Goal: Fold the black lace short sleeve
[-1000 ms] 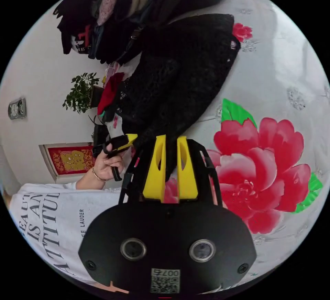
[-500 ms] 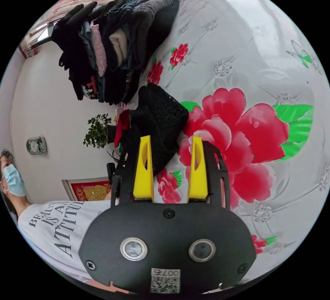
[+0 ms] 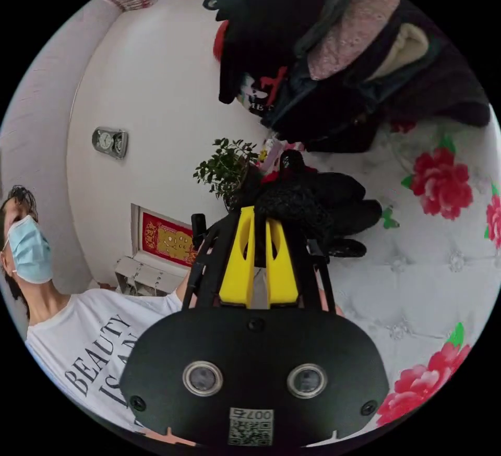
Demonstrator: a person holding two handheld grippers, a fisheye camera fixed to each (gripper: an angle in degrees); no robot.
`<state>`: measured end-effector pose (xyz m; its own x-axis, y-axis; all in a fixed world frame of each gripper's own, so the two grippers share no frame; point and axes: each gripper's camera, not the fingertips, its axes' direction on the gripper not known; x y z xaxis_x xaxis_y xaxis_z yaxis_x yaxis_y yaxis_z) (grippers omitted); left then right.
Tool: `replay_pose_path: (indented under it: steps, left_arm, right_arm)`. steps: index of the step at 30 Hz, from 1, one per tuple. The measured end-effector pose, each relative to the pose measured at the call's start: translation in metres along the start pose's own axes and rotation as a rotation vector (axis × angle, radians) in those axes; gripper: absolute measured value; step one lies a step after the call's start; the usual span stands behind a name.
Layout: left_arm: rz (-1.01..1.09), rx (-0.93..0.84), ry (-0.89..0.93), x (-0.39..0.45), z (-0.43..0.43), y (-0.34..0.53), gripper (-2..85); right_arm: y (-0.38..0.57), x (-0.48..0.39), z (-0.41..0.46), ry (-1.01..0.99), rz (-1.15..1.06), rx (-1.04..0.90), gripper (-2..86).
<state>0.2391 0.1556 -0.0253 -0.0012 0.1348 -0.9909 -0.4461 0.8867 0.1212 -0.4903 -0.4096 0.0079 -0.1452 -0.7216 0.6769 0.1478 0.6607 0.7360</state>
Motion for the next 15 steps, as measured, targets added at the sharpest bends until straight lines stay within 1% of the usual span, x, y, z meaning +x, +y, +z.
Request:
replay_pose_path:
  steps: [2,4,6,8,9,11,12,14,15]
  left_arm:
    - [0.052,0.091,-0.088,0.007,-0.046,-0.023,2.2]
    - [0.038,0.157,-0.195,0.005,-0.080,-0.035,3.2]
    - [-0.119,0.175,-0.394,-0.021,-0.104,-0.033,4.8]
    - [-0.264,0.121,-0.521,-0.050,-0.106,-0.013,6.0]
    - [-0.320,0.106,-0.568,-0.064,-0.099,0.010,6.7]
    - [-0.365,0.085,-0.607,-0.078,-0.077,0.054,6.5]
    - [-0.374,0.061,-0.608,-0.082,-0.056,0.085,6.2]
    - [-0.378,0.019,-0.617,-0.079,-0.019,0.129,5.9]
    - [-0.361,-0.026,-0.622,-0.071,0.010,0.153,5.7]
  right_arm:
    - [-0.038,-0.046,0.044,-0.026,-0.100,-0.019,0.4]
    - [-0.054,-0.066,0.075,-0.015,-0.156,-0.053,0.8]
    - [-0.055,-0.073,0.096,0.078,-0.197,-0.090,1.0]
    - [-0.032,-0.064,0.112,0.293,-0.237,-0.203,0.9]
    - [-0.022,-0.057,0.114,0.357,-0.236,-0.248,0.9]
    - [0.035,-0.023,0.106,0.626,-0.228,-0.398,0.4]
    - [0.052,-0.013,0.100,0.687,-0.220,-0.431,0.3]
    - [0.128,0.023,0.064,0.902,-0.138,-0.558,-0.1]
    - [0.147,0.030,0.052,0.943,-0.109,-0.582,-0.1]
